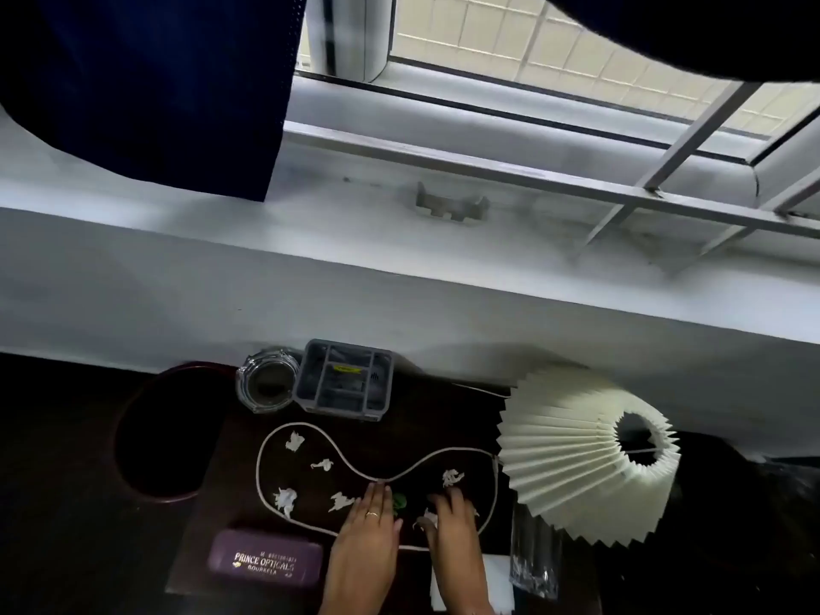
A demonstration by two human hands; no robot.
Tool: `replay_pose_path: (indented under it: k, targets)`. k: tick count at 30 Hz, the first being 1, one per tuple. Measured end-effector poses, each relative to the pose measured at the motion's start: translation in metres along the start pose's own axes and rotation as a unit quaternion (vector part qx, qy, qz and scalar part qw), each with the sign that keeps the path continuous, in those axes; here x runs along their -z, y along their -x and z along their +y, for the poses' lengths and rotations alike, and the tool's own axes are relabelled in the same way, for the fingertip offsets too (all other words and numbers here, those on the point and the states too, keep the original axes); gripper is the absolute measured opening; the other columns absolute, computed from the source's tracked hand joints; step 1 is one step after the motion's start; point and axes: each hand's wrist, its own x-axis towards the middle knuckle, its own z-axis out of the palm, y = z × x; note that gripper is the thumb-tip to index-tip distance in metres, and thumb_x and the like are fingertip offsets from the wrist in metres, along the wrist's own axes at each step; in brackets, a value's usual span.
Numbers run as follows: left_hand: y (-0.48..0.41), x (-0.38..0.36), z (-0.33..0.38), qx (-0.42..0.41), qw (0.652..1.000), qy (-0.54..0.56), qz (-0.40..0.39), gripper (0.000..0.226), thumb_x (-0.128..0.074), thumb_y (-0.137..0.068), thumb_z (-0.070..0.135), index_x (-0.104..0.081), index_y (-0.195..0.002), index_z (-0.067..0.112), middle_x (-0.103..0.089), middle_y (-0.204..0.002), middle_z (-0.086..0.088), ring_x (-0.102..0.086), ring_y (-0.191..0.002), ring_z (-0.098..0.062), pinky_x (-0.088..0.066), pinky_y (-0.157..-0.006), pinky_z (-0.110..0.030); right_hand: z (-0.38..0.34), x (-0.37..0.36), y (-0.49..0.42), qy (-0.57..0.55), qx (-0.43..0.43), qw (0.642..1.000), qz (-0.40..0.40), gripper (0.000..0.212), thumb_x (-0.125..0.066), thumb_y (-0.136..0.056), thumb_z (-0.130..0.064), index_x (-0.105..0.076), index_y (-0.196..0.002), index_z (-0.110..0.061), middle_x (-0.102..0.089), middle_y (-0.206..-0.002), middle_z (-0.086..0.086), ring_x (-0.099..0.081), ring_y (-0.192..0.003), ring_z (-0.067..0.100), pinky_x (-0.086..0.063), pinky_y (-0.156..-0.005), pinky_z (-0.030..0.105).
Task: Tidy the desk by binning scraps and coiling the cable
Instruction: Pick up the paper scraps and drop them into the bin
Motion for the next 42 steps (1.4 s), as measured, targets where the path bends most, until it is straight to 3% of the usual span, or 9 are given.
replay_pose_path:
  k: [3,5,11,15,18,22,25,34,42]
  targets:
    - [-0.002,0.011,0.001,0.009,0.996,0.079,-0.034,0.025,-0.076,-0.068,0.03,-0.078,-0.08,0.008,-0.076,-0.078,0.0,-0.073,-0.07,-0.011,-0.055,-0.053,-0.017,0.002,-0.003,-0.003,-0.026,-0.028,0.999,-0.038,0.035,-0.054,-0.09,-0.028,-0.051,-0.124,-0.017,-0.037,-0.14,0.002,-0.04,-0.126,0.017,-0.033,-0.106,0.021]
    - [-0.001,0.013,0.003,0.034,0.991,0.113,-0.07,0.037,-0.09,-0.045,0.021,-0.078,-0.079,0.011,-0.074,-0.072,0.004,-0.071,-0.064,-0.009,-0.052,-0.043,-0.016,0.001,-0.01,-0.008,-0.035,-0.038,0.998,-0.038,0.032,-0.056,-0.089,-0.026,-0.055,-0.119,-0.015,-0.038,-0.139,0.001,-0.042,-0.126,0.016,-0.036,-0.102,0.02]
    - [0.0,0.016,-0.001,0.138,0.978,0.149,-0.045,0.033,-0.039,-0.096,0.034,-0.054,-0.125,0.029,-0.062,-0.113,0.015,-0.054,-0.109,0.0,-0.045,-0.081,-0.012,0.007,-0.02,-0.024,-0.071,-0.091,0.989,-0.087,0.034,-0.04,-0.096,-0.016,-0.052,-0.127,-0.01,-0.039,-0.143,0.005,-0.045,-0.125,0.016,-0.033,-0.102,0.016]
    - [0.001,0.019,-0.002,0.236,0.947,0.217,-0.017,0.033,-0.034,-0.097,0.032,-0.056,-0.121,0.028,-0.064,-0.113,0.009,-0.06,-0.102,-0.004,-0.045,-0.082,-0.015,0.004,-0.004,-0.032,-0.165,-0.212,0.95,-0.158,0.028,-0.054,-0.09,-0.014,-0.061,-0.116,-0.014,-0.061,-0.125,0.004,-0.058,-0.114,0.016,-0.044,-0.097,0.025]
    - [0.0,0.03,-0.003,0.352,0.887,0.297,-0.009,0.025,-0.049,-0.092,0.026,-0.067,-0.11,0.02,-0.073,-0.1,0.0,-0.067,-0.09,-0.01,-0.046,-0.073,-0.015,-0.02,0.008,-0.016,-0.262,-0.216,0.94,-0.036,0.027,-0.069,-0.076,-0.002,-0.066,-0.062,-0.024,-0.07,-0.07,-0.011,-0.063,-0.071,0.001,-0.049,-0.073,0.015]
    - [-0.007,0.052,-0.01,0.492,0.729,0.476,-0.015,0.019,-0.062,-0.086,0.01,-0.07,-0.1,0.002,-0.071,-0.075,-0.013,-0.068,-0.066,-0.021,-0.056,-0.073,-0.032,-0.054,0.025,-0.008,-0.522,-0.24,0.817,-0.04,0.029,-0.066,-0.074,0.015,-0.055,-0.059,-0.007,-0.068,-0.067,0.013,-0.066,-0.062,0.017,-0.056,-0.058,0.024]
    - [-0.011,0.072,-0.017,0.527,0.63,0.57,0.014,0.02,-0.066,-0.081,0.002,-0.067,-0.099,-0.006,-0.065,-0.07,-0.012,-0.064,-0.062,-0.018,-0.057,-0.063,-0.028,-0.079,0.037,-0.005,-0.563,-0.2,0.798,-0.079,0.025,-0.064,-0.073,0.018,-0.054,-0.062,-0.002,-0.065,-0.067,0.017,-0.065,-0.06,0.023,-0.057,-0.057,0.029]
    - [-0.004,0.121,-0.077,0.553,0.514,0.65,0.086,0.017,-0.068,-0.076,-0.008,-0.066,-0.091,-0.016,-0.062,-0.06,-0.012,-0.06,-0.054,-0.02,-0.05,-0.039,-0.014,-0.163,0.048,0.001,-0.453,-0.011,0.881,-0.134,0.025,-0.071,-0.073,0.006,-0.069,-0.085,-0.016,-0.074,-0.065,0.002,-0.069,-0.069,0.015,-0.054,-0.068,0.027]
    - [0.008,0.139,-0.157,0.547,0.434,0.7,0.154,0.017,-0.051,-0.082,-0.02,-0.059,-0.097,-0.022,-0.062,-0.072,-0.02,-0.06,-0.065,-0.026,-0.052,-0.044,-0.013,-0.249,0.022,0.0,-0.537,-0.103,0.821,-0.166,0.027,-0.076,-0.068,0.007,-0.062,-0.087,-0.005,-0.072,-0.081,0.016,-0.069,-0.081,0.025,-0.055,-0.079,0.031]
